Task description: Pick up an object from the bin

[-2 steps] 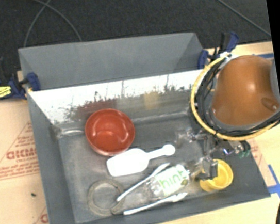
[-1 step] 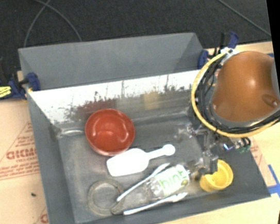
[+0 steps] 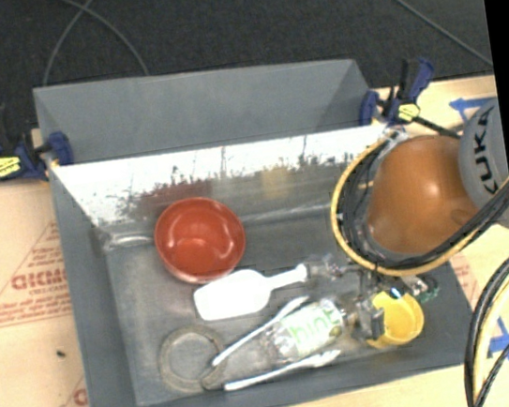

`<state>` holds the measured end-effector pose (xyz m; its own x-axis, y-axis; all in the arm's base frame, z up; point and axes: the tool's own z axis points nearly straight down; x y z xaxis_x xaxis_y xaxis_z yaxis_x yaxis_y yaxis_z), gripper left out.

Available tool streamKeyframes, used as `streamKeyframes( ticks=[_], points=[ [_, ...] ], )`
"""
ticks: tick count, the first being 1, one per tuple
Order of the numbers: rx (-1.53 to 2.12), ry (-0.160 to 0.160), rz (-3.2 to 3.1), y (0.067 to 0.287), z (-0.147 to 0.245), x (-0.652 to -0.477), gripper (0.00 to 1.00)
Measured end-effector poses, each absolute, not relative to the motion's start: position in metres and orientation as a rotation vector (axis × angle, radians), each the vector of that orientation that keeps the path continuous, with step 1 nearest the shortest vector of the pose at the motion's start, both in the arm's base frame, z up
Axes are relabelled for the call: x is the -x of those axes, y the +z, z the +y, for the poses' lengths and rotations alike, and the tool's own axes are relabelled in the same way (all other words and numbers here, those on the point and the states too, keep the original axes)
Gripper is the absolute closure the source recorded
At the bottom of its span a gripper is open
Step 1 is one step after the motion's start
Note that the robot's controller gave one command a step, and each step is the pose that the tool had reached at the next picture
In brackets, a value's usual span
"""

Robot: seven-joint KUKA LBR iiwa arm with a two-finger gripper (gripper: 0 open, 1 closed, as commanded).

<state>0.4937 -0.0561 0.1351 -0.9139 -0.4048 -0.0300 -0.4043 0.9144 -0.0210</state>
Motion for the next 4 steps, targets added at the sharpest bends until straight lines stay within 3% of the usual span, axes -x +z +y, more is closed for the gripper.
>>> streamKeyframes(
  ticks=[1,2,3,4],
  points=[
    [0.518,-0.023,3.055,0.101,-0.032,-0.493,0.0],
    [0.567,-0.027,3.047,0.219,-0.029,-0.515,0.0],
    [0.516,-0.022,3.062,0.222,-0.044,-0.494,0.0],
    [0.721,-0.031,3.007,0.169,-0.031,-0.516,0.0]
  ],
)
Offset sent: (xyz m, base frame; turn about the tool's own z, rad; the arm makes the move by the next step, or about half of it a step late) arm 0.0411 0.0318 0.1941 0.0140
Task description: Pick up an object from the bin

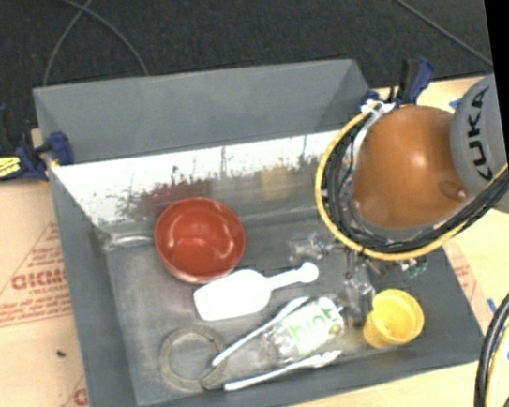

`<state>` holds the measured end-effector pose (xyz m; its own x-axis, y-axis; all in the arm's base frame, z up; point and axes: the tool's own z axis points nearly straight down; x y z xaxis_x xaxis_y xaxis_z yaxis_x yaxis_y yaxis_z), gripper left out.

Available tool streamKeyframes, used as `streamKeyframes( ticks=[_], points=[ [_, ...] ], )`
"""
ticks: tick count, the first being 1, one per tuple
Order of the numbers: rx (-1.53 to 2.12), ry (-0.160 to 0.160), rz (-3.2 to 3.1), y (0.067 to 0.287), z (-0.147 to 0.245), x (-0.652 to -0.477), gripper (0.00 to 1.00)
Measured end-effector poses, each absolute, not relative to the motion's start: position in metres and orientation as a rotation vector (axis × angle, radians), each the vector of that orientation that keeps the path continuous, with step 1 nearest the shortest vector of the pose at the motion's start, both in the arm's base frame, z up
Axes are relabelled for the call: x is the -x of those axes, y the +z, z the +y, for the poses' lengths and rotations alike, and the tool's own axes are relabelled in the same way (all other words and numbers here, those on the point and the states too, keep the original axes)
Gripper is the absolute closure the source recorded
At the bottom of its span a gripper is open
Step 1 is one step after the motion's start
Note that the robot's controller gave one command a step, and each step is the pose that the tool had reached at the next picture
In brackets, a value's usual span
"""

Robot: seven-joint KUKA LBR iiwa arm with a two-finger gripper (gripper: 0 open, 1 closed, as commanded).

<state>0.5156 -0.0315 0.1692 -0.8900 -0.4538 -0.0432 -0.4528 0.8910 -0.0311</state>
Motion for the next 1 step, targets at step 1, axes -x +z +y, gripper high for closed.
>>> streamKeyframes(
  ticks=[1],
  points=[
    [0.552,-0.037,3.029,0.3393,-0.0391,-0.5124,1.0]
  ],
)
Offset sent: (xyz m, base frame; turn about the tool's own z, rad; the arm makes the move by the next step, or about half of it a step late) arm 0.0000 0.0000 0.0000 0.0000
